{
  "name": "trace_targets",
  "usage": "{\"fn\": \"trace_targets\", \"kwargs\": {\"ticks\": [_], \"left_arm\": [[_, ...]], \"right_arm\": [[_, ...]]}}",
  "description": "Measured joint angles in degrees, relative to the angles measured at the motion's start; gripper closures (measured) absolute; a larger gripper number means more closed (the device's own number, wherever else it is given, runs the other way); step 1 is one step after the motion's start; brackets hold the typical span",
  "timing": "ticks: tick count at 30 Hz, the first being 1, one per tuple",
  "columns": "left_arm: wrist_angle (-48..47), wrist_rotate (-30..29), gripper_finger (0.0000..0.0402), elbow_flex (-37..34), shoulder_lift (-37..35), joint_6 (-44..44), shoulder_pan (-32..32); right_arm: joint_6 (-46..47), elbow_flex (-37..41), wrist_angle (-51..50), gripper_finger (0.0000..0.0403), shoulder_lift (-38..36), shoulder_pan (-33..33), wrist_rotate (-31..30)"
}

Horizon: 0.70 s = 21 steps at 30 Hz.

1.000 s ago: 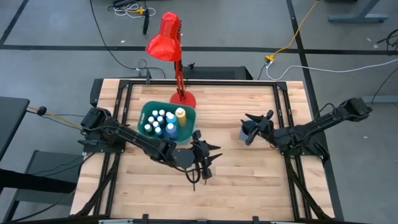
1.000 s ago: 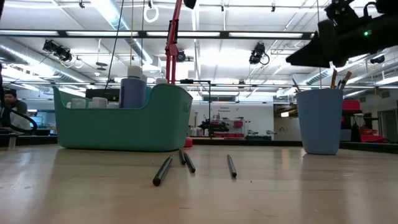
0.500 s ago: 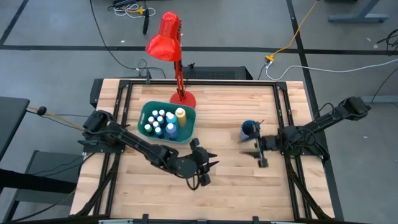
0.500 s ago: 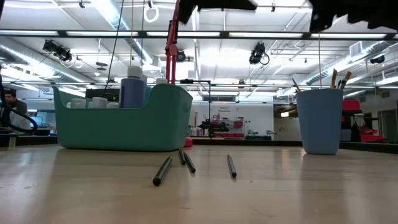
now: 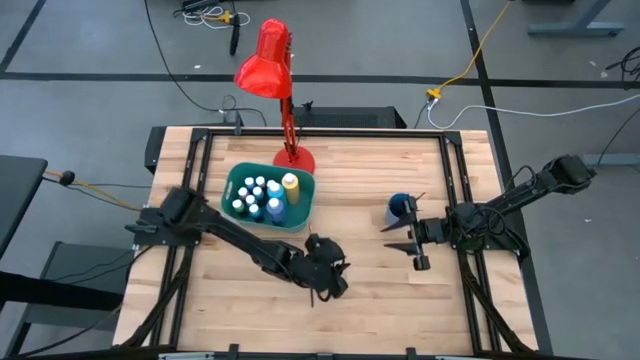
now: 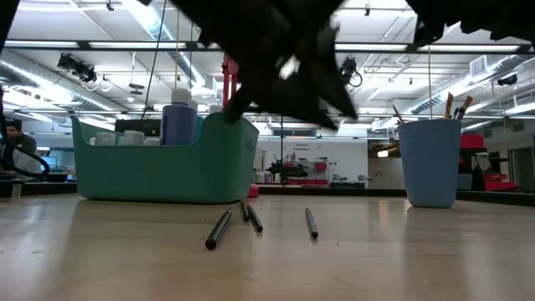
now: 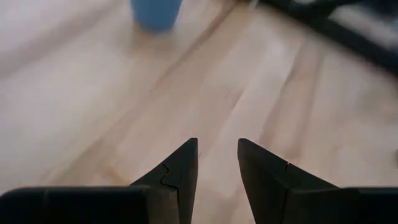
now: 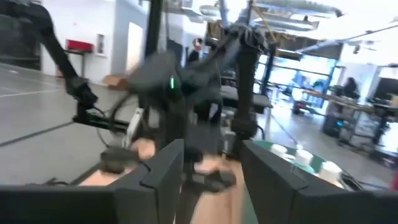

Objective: Pick & Place Paint Supplies
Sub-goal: Put the black gold paint brush into the blue cup

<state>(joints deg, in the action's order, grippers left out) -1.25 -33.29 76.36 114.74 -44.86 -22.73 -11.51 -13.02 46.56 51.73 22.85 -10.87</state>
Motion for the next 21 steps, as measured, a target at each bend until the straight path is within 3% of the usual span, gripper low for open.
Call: {"fn": "trace_targets", "kwargs": {"ticks": [8, 12, 21], "left_arm": [[-7.5, 2.5, 0.0279, 0.0, 2.6, -14.3, 1.3], [-9.6, 0.1, 0.0282, 0.0, 2.6, -18.8, 1.2], [-10.1, 3.5, 0.0331, 5.1, 2.6, -16.1, -0.6]], "right_arm": [[0.0, 0.0, 0.1, 0.0234, 0.1, 0.0, 4.4], [0.0, 0.0, -0.3, 0.0234, 0.1, 0.0, 4.3], [0.0, 0.0, -0.7, 0.0234, 0.1, 0.0, 4.4]]}}
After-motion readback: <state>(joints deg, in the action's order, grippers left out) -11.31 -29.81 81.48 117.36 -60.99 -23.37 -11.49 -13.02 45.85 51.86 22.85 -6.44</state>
